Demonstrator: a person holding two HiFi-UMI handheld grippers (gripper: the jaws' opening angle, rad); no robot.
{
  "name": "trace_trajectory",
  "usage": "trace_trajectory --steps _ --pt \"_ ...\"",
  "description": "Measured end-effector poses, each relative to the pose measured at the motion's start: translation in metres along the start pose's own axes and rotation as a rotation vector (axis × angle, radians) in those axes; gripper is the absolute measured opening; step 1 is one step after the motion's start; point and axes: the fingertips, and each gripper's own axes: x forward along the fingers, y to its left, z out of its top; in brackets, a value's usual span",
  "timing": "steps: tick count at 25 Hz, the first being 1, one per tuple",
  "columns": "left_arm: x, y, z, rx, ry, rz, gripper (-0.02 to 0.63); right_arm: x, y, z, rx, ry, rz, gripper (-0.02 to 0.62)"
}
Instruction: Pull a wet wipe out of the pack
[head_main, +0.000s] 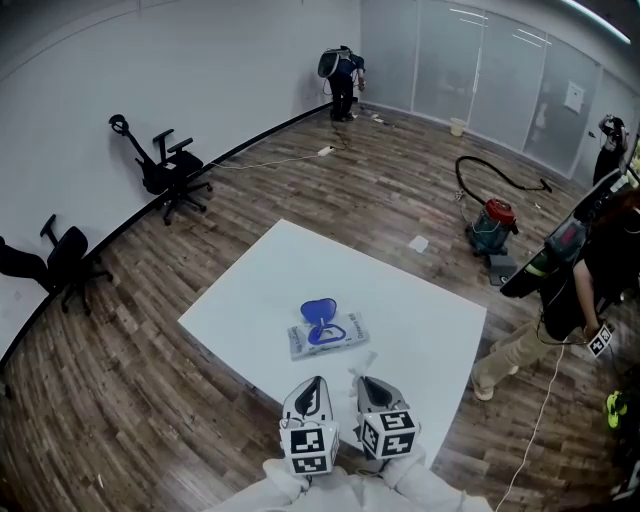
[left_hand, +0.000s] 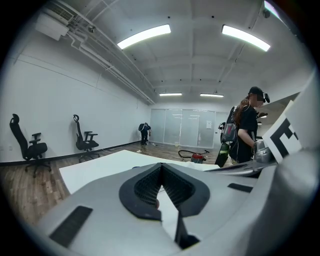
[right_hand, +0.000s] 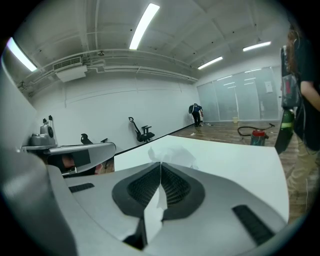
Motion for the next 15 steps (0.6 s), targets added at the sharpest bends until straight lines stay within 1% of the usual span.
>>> trace_trajectory --steps 15 --pt "0.0000 0.0034 0.0018 -0.003 0.002 0.002 0.000 -0.0052 -0.0084 -0.0023 0.012 0.002 -0.030 0.015"
